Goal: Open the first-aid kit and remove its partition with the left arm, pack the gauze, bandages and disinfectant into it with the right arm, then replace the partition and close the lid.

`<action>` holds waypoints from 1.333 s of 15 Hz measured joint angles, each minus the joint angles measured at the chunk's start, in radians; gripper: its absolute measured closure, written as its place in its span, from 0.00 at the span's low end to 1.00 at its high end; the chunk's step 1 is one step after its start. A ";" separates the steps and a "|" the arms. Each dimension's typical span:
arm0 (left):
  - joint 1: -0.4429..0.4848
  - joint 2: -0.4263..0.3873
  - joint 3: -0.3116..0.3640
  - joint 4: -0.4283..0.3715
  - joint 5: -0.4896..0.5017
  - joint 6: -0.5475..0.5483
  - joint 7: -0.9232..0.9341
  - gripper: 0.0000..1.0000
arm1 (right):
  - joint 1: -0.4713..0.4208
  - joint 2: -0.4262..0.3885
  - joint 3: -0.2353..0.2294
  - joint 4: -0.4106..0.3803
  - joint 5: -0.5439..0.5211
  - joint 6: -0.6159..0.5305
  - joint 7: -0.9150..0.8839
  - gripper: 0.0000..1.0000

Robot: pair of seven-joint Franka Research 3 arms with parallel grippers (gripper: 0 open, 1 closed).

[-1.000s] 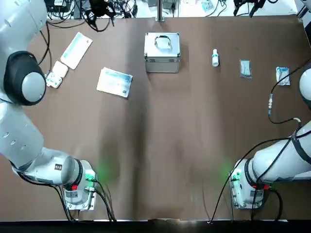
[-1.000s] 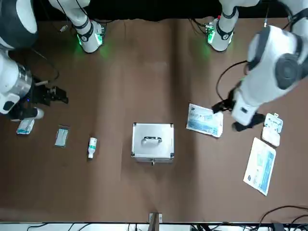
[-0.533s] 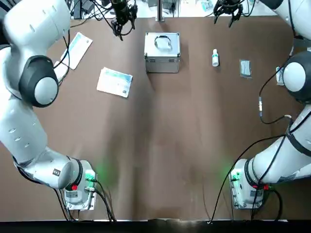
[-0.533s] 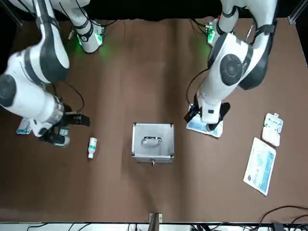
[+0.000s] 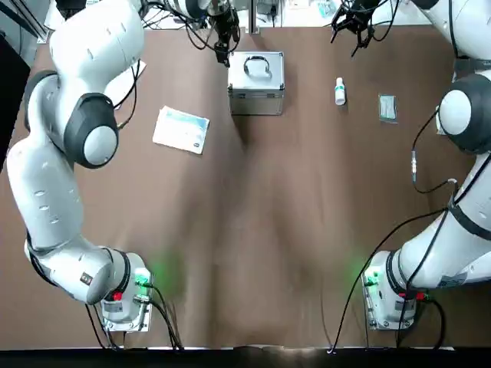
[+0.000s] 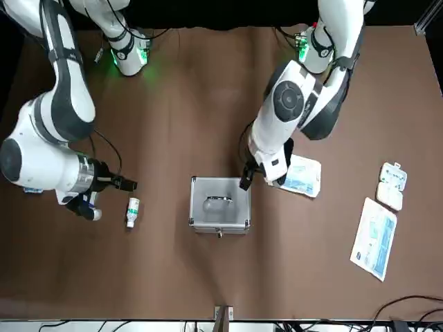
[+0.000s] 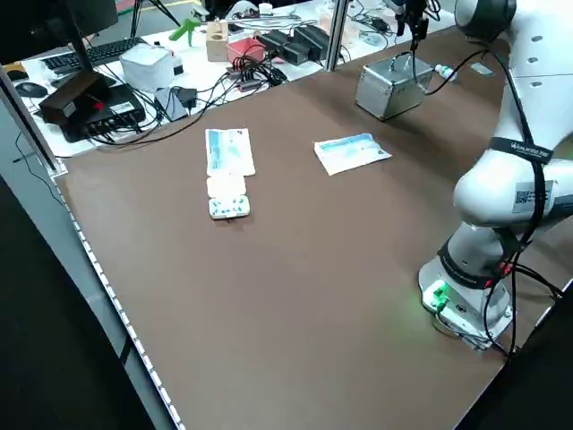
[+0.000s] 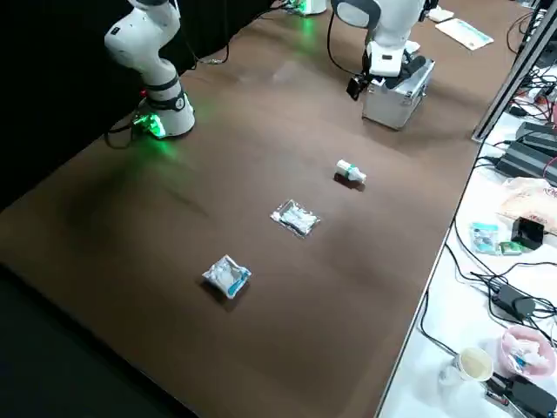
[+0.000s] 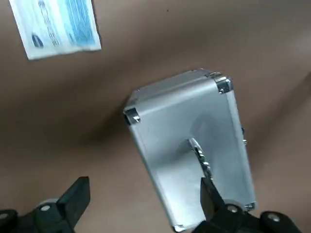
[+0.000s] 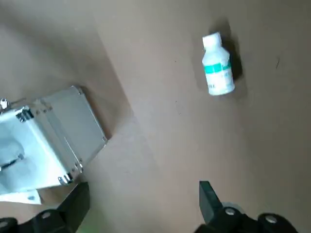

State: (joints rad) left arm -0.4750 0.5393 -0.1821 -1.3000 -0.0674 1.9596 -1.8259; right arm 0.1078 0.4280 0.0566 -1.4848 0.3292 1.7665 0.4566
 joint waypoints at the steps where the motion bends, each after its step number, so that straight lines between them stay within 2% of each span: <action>1: -0.012 0.019 0.003 0.018 0.010 0.008 -0.044 0.00 | 0.003 0.013 0.002 0.007 0.004 0.001 0.024 0.01; 3: -0.065 0.058 0.044 0.038 0.042 0.030 -0.141 0.00 | 0.014 0.040 0.005 0.028 0.008 0.003 0.076 0.01; 6: -0.193 0.099 0.178 0.055 0.047 0.118 -0.261 0.00 | 0.024 0.081 0.007 0.064 0.013 0.005 0.162 0.01; 7: -0.221 0.106 0.202 0.062 0.047 0.131 -0.291 0.00 | 0.025 0.091 0.007 0.070 0.027 0.005 0.181 0.01; 9: -0.246 0.113 0.215 0.070 0.047 0.140 -0.339 0.00 | 0.034 0.117 0.009 0.074 0.059 0.028 0.223 0.01; 14: -0.251 0.129 0.215 0.072 0.047 0.152 -0.415 0.00 | 0.106 0.212 0.012 0.077 0.118 0.313 0.464 0.01; 20: -0.256 0.153 0.215 0.072 0.047 0.164 -0.420 0.00 | 0.137 0.303 0.012 0.089 0.120 0.530 0.720 0.01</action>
State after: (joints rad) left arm -0.7308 0.6919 0.0327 -1.2276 -0.0209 2.1235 -2.2464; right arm 0.2452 0.7308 0.0688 -1.3953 0.4489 2.2970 1.1767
